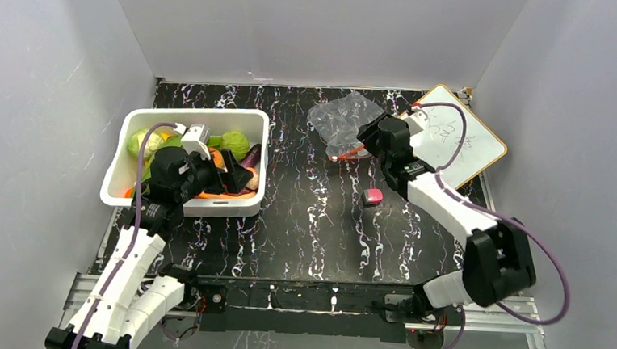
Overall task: Place the food in the zip-top bag and seal the zipper
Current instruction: Pick up the zipper food storage bag at the center of the board.
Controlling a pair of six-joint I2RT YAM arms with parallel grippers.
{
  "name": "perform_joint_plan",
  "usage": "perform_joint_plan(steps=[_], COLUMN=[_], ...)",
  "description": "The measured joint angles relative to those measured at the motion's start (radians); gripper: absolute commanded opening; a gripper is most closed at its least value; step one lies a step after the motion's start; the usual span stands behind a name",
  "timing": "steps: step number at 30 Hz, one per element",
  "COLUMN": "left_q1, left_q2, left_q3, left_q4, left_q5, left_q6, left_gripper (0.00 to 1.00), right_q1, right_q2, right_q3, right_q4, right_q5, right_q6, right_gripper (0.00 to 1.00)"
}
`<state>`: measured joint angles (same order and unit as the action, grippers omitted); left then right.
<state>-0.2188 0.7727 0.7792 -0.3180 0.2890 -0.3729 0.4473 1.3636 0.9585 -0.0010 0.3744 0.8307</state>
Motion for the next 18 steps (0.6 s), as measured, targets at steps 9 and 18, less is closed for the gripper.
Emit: perform_joint_plan(steps=[9, 18], left_q1=[-0.040, -0.057], left_q2=[-0.016, -0.022], left_q3=[-0.043, -0.043], left_q4=[0.045, 0.063], left_q5=[0.026, 0.025], left_q6=[-0.001, -0.013], left_gripper=[0.98, 0.98], right_q1=[-0.125, -0.174], right_q2=[0.230, 0.282], right_q3=[0.035, 0.029], right_q4=[0.029, 0.105], right_q5=[-0.077, -0.078], right_q6=[0.197, 0.365], right_gripper=[0.48, 0.50])
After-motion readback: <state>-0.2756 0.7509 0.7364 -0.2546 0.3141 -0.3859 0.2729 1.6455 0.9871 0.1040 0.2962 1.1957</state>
